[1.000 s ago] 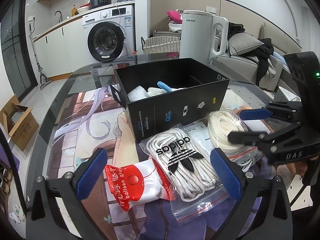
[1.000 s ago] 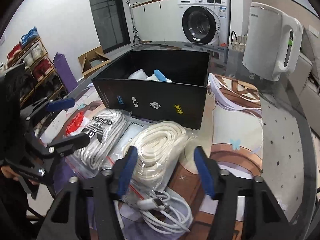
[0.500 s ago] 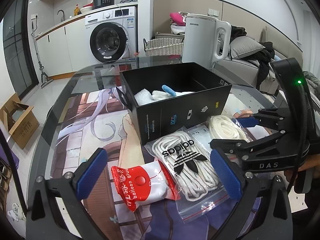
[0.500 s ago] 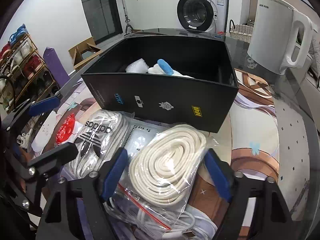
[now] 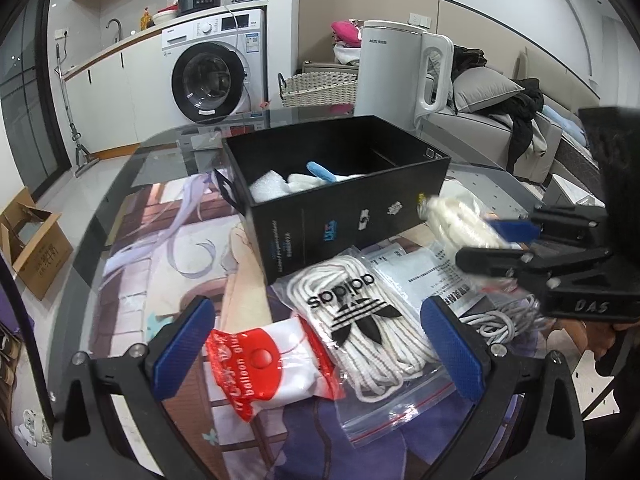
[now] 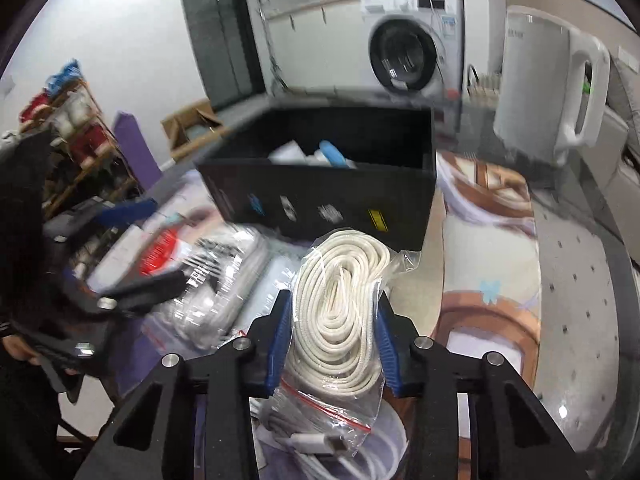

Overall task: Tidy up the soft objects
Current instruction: 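Grasp the bagged white rope coil with the right gripper and lift it, then grasp the bagged Adidas laces with the left gripper while the right gripper holds the rope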

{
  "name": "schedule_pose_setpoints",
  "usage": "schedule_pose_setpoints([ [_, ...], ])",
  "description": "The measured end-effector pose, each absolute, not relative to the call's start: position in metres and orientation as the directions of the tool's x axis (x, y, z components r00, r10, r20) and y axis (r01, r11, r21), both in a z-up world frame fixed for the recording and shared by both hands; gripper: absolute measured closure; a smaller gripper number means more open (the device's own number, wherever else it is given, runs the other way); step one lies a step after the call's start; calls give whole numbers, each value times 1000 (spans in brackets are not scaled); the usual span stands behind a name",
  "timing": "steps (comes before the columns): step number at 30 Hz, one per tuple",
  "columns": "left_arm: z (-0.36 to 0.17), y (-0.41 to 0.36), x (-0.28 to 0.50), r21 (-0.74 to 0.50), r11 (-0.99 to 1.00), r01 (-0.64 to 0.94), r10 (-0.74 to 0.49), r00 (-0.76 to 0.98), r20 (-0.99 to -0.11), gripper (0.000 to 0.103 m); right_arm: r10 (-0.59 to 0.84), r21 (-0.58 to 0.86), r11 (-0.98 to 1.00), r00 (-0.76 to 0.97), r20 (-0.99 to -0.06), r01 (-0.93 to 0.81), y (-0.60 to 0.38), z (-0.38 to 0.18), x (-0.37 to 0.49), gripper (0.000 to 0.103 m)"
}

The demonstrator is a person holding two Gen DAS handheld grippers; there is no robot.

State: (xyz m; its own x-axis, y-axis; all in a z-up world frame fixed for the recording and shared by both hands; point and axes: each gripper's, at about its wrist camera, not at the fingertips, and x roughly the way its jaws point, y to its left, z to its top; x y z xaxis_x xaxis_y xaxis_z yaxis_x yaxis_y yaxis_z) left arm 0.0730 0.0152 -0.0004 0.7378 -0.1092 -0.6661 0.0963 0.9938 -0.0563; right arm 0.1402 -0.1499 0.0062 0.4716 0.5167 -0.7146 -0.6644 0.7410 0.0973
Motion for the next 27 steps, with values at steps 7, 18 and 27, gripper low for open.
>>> schedule_pose_setpoints([
  [7,-10,1,77,-66,988,137,-146,719,-679,0,547,96,732,498,-673,-674,-158,20,134,64],
  [18,-18,-26,78,-59,963,261,-225,669,-709,32,543,99,742,507,-670,-664,-165,23,134,64],
  [27,-18,-25,77,-113,956,271,-270,655,-706,39,544,97,741,509,-667,-664,-167,24,134,64],
])
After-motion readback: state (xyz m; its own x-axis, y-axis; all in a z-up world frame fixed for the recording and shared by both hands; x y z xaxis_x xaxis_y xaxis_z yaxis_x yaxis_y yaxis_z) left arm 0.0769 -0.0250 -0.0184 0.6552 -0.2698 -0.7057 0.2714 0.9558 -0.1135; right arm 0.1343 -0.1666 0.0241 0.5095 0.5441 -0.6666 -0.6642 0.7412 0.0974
